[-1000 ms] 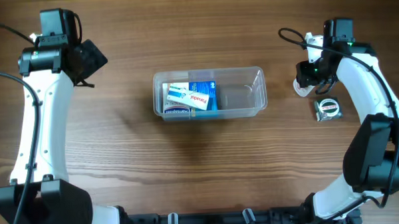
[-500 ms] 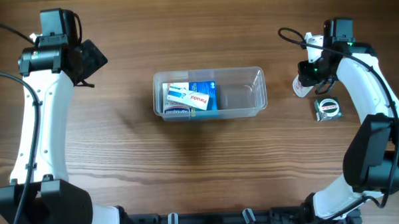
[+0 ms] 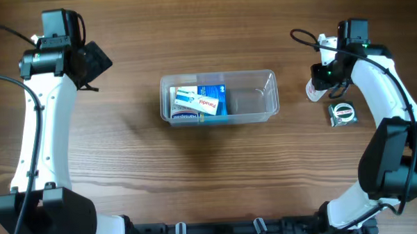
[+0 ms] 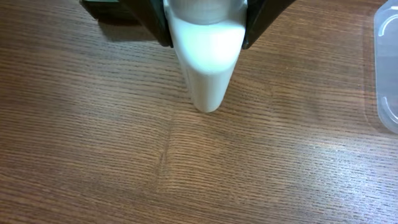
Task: Pack container
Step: 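Move the right gripper to the white dropper bottle and grasp it, then carry the dropper bottle into the container's right section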
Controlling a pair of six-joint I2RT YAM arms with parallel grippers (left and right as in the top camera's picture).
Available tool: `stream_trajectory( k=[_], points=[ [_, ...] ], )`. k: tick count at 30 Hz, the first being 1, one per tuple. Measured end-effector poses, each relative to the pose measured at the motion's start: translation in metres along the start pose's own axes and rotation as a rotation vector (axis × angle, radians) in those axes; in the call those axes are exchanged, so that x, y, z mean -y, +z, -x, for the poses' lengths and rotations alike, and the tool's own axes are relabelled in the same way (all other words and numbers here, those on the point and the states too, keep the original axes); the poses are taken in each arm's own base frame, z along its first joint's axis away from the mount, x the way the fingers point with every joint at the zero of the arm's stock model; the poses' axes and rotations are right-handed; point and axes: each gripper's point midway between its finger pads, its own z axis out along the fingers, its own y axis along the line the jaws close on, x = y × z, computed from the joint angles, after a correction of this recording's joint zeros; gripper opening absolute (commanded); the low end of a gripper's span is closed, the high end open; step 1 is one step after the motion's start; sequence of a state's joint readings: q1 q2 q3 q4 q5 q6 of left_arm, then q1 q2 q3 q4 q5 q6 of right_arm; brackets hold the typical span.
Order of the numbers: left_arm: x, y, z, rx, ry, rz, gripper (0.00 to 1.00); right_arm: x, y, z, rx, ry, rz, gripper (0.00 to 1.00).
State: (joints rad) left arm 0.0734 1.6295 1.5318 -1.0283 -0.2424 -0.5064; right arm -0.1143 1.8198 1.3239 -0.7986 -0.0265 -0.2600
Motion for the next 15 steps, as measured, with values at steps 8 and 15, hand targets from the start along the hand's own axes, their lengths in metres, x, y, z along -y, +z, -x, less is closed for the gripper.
stream_trajectory(
  k=[8, 15],
  points=[
    [0.0, 0.0, 0.0, 0.0, 0.0, 0.0, 1.0, -0.001, -0.003, 0.001, 0.004, 0.011, 0.008, 0.2],
    [0.0, 0.0, 0.0, 0.0, 0.0, 0.0, 1.0, -0.016, -0.065, 0.031, 0.134, 0.013, 0.007, 0.15]
  ],
)
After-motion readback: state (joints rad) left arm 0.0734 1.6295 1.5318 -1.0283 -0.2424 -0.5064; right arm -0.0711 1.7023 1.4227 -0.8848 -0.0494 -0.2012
